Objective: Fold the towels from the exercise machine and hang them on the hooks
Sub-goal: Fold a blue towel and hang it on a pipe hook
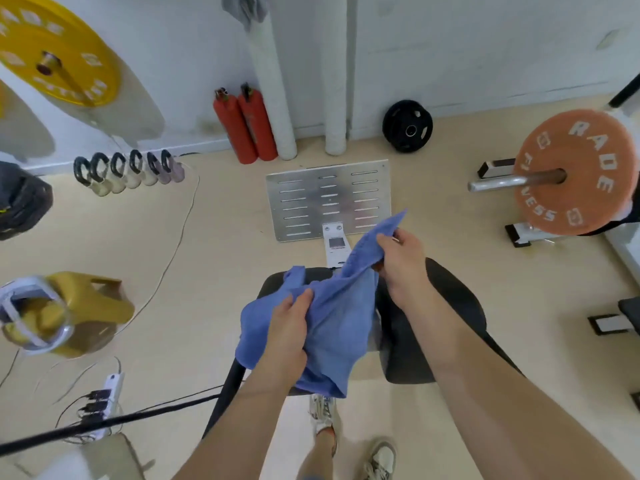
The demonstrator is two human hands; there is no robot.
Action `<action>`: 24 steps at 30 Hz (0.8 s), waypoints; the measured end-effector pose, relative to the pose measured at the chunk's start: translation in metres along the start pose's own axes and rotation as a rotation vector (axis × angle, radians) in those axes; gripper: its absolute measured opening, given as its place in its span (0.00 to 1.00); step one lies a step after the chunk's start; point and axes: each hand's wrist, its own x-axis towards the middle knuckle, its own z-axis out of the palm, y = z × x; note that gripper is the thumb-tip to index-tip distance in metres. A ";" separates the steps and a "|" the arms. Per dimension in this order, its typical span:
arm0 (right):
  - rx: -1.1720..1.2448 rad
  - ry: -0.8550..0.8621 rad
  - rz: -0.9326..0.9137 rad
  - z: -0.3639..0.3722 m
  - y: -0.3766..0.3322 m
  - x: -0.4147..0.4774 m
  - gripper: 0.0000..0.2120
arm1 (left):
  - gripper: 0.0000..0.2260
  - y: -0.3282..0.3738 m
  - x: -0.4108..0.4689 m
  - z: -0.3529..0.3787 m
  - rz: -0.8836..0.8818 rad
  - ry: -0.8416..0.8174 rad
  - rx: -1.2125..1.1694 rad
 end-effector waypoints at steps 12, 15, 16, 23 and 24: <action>-0.970 -0.386 -0.438 0.095 0.071 -0.083 0.28 | 0.12 0.018 0.030 -0.059 0.031 -0.067 0.088; -0.825 -0.176 -0.273 0.089 0.064 -0.072 0.16 | 0.09 0.015 0.046 -0.079 0.125 0.096 0.334; -0.731 -0.144 -0.172 0.085 0.062 -0.067 0.15 | 0.09 0.010 0.056 -0.092 0.140 0.195 0.482; -0.115 -0.084 0.374 0.066 0.050 -0.048 0.07 | 0.24 -0.037 0.082 -0.124 -0.234 0.107 0.490; -0.050 -0.112 0.384 0.066 0.045 -0.049 0.07 | 0.29 -0.036 0.084 -0.126 -0.252 0.130 0.441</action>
